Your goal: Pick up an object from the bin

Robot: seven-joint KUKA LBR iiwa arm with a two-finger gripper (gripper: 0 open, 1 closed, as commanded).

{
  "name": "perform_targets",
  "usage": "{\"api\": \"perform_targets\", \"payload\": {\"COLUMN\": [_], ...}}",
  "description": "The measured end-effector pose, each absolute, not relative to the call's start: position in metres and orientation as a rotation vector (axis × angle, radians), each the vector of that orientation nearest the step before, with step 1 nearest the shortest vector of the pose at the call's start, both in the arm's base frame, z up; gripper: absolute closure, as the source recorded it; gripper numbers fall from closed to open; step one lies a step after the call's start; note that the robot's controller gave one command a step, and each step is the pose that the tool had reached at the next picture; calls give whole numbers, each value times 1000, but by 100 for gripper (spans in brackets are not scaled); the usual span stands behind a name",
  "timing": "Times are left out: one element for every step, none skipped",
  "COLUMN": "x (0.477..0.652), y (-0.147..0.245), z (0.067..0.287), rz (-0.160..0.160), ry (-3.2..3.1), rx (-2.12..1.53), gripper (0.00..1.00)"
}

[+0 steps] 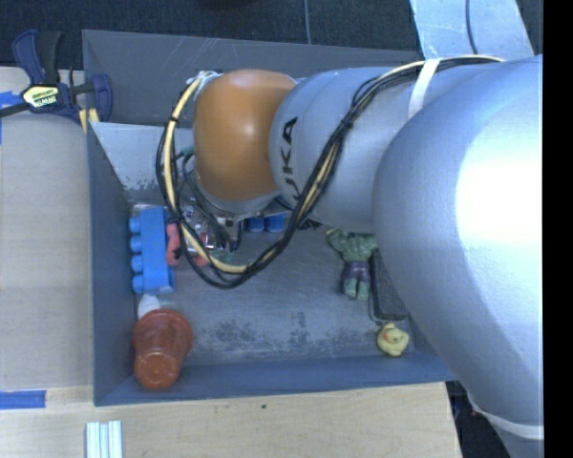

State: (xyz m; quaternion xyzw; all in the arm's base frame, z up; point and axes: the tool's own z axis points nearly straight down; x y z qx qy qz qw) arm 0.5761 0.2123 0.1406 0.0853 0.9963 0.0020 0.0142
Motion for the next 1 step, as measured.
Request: {"api": "perform_targets", "payload": {"x": [570], "y": [207], "z": [185], "rz": [0], "ry": [3113], "rx": [242], "gripper": [100]}}
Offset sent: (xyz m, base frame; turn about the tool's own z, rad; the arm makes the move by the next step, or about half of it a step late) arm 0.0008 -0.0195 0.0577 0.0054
